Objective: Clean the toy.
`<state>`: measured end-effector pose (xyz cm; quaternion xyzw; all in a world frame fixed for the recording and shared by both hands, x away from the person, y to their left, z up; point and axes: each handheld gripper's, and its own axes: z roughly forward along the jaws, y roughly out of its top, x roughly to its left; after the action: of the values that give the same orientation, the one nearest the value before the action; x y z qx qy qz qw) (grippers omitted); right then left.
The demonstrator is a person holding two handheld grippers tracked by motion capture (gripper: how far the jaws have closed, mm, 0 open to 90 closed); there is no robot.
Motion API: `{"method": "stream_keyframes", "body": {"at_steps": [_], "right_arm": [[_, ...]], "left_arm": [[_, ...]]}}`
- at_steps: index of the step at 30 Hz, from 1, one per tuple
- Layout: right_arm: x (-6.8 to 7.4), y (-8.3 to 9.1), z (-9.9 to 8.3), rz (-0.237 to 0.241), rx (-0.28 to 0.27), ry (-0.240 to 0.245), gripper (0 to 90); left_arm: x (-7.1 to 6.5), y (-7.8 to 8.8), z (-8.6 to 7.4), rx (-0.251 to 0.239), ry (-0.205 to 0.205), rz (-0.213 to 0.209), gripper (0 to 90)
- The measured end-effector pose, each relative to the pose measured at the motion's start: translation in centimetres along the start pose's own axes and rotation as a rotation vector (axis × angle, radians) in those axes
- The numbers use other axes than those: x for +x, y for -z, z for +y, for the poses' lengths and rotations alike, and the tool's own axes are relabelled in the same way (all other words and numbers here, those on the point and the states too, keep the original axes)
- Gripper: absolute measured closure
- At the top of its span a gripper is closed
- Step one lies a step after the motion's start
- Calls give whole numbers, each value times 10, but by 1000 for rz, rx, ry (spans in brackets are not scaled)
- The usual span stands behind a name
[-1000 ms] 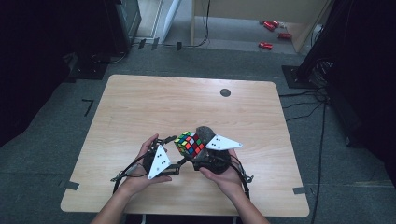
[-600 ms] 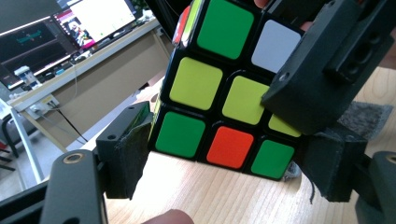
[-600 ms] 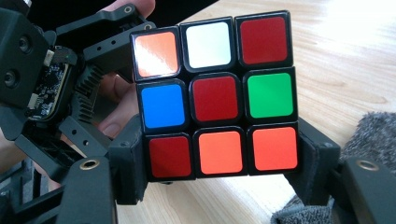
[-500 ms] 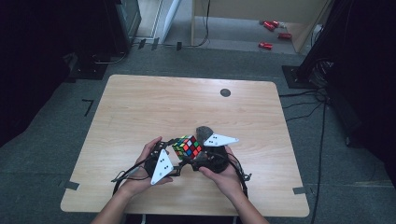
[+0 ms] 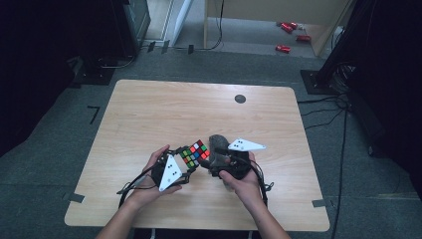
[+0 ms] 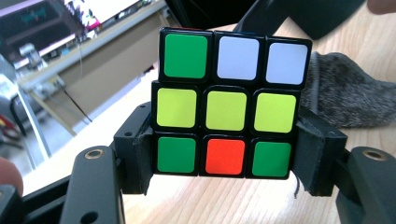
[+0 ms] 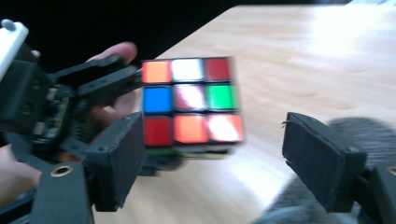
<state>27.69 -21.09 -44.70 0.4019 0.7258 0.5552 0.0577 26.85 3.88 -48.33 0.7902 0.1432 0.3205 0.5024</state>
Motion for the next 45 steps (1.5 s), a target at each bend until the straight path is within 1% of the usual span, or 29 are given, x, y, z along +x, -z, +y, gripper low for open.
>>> {"method": "stream_keyframes", "body": {"at_steps": [3,4,5,6,7,9,11,13,15,16,17,19,21,22,23,24,25,27,30,33,35,36,38,40,42,44,45], "right_arm": [[-6,6,1,-62,-32,26,224],[-9,8,1,-85,-45,44,228],[-11,9,1,-113,-45,63,230],[-13,9,0,-147,-48,91,235],[-14,10,-1,-180,-50,113,241],[-18,11,-4,-230,-51,154,261],[-22,10,-6,-267,-43,189,275],[-29,8,-9,-289,-6,224,280],[-36,6,-13,-302,58,226,297],[-38,5,-15,-301,78,223,302],[-40,3,-17,-300,99,218,324],[-43,0,-21,-315,144,208,426],[-46,-2,-24,-310,181,197,480],[-47,-4,-26,-308,190,194,499],[-46,-6,-28,-315,201,199,522],[-46,-8,-29,-325,210,214,539],[-46,-10,-31,-332,218,214,558],[-47,-14,-35,-349,242,211,598],[-47,-17,-37,-365,268,212,634],[-48,-15,-37,-361,283,217,696],[-48,-13,-36,-358,286,214,725],[-47,-13,-35,-352,274,207,738],[-46,-10,-33,-337,246,208,747],[-41,-4,-29,-312,193,206,749],[-33,2,-22,-297,131,214,749],[-22,8,-15,-280,67,241,749],[-18,10,-13,-272,47,248,749]], "left_arm": [[7,2,0,12,63,-24,345],[9,3,0,17,87,-44,345],[11,5,1,24,106,-78,345],[12,6,1,26,121,-111,345],[13,6,2,28,130,-129,345],[15,6,3,30,153,-139,345],[16,6,3,30,172,-147,345],[19,7,2,33,183,-150,345],[22,8,2,32,217,-155,345],[24,8,1,33,232,-155,345],[25,8,1,34,245,-149,345],[29,8,0,41,275,-144,344],[30,7,-1,46,294,-144,345],[30,7,-2,51,293,-145,345],[30,7,-2,59,280,-145,345],[28,6,-1,70,263,-138,345],[26,5,-1,77,250,-127,345],[23,3,0,89,245,-121,345],[21,1,0,102,234,-121,345],[22,2,0,100,244,-124,346],[25,4,0,83,262,-139,346],[25,4,0,78,263,-144,346],[26,5,0,75,248,-138,347],[25,6,0,73,238,-144,347],[24,5,0,73,230,-148,346],[22,4,0,78,222,-152,346],[21,3,0,81,218,-152,346]]}}
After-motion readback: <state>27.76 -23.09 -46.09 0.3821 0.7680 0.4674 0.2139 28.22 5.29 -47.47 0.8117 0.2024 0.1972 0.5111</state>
